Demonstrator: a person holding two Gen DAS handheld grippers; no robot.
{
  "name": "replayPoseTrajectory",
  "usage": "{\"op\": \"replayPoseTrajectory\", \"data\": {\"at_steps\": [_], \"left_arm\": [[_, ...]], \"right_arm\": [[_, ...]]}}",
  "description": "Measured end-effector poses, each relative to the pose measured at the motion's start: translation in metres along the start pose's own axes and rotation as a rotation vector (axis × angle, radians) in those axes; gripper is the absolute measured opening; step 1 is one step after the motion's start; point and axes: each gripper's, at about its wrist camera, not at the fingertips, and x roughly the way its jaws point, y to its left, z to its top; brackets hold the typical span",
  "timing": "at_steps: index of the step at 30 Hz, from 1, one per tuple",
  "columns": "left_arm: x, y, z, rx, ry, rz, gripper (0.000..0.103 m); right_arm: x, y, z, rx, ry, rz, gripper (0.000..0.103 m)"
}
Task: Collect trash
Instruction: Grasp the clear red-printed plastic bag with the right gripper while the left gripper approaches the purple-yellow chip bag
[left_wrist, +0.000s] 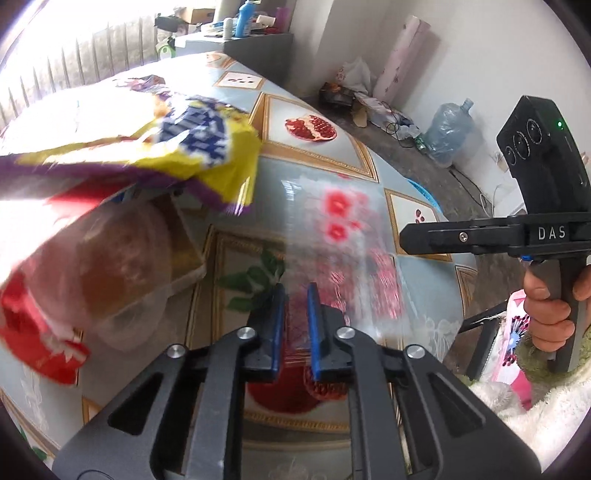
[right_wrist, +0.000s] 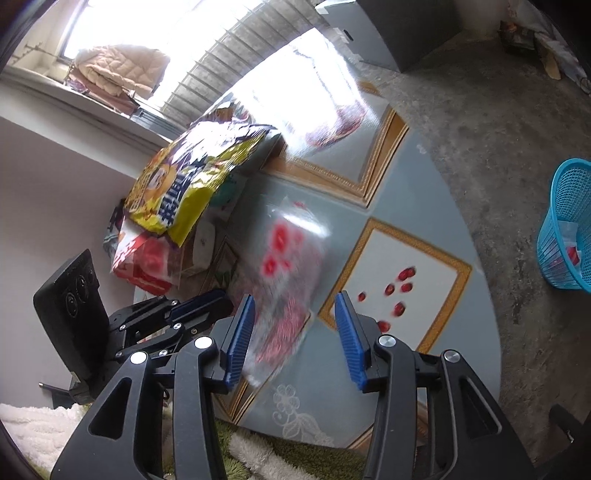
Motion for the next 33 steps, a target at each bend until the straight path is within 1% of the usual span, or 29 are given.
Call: {"op": "replayPoseTrajectory", "data": {"at_steps": [11, 13, 17, 19, 21, 23, 24, 25, 27, 30, 32, 33], "left_arm": [[0.011, -0.026, 0.011, 0.097, -0.012, 0.046, 0.007], [0.012, -0.027, 0.012, 0.104, -0.013, 0.048, 0.007], [0.014, -0.028, 0.013, 0.103, -0.016, 0.047, 0.007], [0.015, -0.028, 0.014, 0.100, -0.022, 0.045, 0.007], [0.015, -0.029, 0.014, 0.100, -0.027, 0.047, 0.007], [0.016, -0.031, 0.015, 0.099, -0.033, 0.044, 0.007], [0.017, -0.030, 0.015, 0.097, -0.035, 0.037, 0.007], [0.017, -0.030, 0.016, 0.095, -0.037, 0.029, 0.007], [0.017, -0.029, 0.018, 0.075, -0.038, 0.007, 0.007], [0.005, -0.031, 0.019, 0.082, -0.081, 0.016, 0.007], [-0.009, -0.035, 0.018, 0.115, -0.138, 0.053, 0.007], [-0.018, -0.038, 0.018, 0.140, -0.173, 0.086, 0.007]], "right_arm": [[0.005, -0.004, 0.019, 0.001, -0.066, -0.019, 0.044], [0.006, -0.003, 0.022, -0.001, -0.076, -0.035, 0.039], [0.009, 0.000, 0.022, -0.019, -0.087, -0.062, 0.036], [0.010, 0.001, 0.021, -0.018, -0.084, -0.055, 0.029], [0.011, -0.002, 0.020, -0.001, -0.087, -0.036, 0.027], [0.010, -0.007, 0.021, 0.020, -0.098, -0.008, 0.022], [0.009, -0.008, 0.021, 0.029, -0.102, 0.002, 0.019], [0.009, -0.008, 0.022, 0.034, -0.108, 0.007, 0.008], [0.007, -0.009, 0.023, 0.038, -0.123, 0.019, 0.006], [0.003, -0.009, 0.025, 0.034, -0.141, 0.029, 0.005], [0.000, -0.009, 0.028, 0.033, -0.153, 0.035, 0.005], [-0.001, -0.010, 0.029, 0.034, -0.158, 0.037, 0.005]]}}
